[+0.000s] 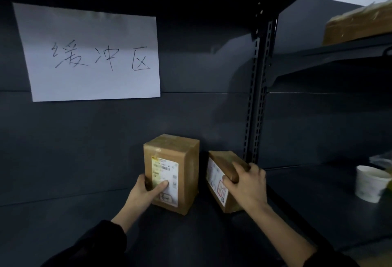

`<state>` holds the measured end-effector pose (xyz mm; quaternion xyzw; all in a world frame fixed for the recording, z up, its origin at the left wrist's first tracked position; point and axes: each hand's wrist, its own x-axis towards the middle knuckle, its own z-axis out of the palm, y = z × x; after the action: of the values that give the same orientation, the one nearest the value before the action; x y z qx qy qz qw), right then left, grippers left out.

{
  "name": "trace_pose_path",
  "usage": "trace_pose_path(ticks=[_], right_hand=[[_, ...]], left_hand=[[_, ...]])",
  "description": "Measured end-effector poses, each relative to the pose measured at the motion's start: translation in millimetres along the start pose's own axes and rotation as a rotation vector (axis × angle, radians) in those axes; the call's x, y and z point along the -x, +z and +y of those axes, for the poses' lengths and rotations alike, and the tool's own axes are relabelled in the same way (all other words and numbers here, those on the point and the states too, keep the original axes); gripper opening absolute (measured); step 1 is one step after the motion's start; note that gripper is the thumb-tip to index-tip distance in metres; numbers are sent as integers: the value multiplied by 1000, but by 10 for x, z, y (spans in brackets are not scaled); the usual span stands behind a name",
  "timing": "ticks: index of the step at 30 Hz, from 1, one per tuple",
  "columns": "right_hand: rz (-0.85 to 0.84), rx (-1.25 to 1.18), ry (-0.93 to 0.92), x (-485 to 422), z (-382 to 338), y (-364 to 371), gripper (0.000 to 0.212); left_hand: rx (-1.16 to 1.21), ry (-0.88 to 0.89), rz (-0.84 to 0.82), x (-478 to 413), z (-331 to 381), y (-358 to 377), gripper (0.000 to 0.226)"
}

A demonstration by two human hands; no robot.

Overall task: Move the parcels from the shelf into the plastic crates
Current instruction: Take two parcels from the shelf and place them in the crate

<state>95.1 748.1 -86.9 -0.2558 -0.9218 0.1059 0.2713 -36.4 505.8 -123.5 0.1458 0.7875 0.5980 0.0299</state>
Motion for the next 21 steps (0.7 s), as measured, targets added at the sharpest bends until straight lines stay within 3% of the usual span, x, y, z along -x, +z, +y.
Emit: trace_pose_path(ticks=[4, 10, 14, 21], right_hand=[[5, -26, -35, 110, -66, 5, 60], [2, -15, -60, 186, -143, 9, 58], [-5, -70, -61, 215, -210, -14, 55], [21, -73, -165, 245, -389, -59, 56]], left_hand=[[-51, 21, 48, 182, 65, 175, 63], [-123, 95, 47, 355, 172, 266, 40], [-231, 175, 132, 433, 275, 216, 33], [-323, 63, 266, 494, 323, 14, 37]])
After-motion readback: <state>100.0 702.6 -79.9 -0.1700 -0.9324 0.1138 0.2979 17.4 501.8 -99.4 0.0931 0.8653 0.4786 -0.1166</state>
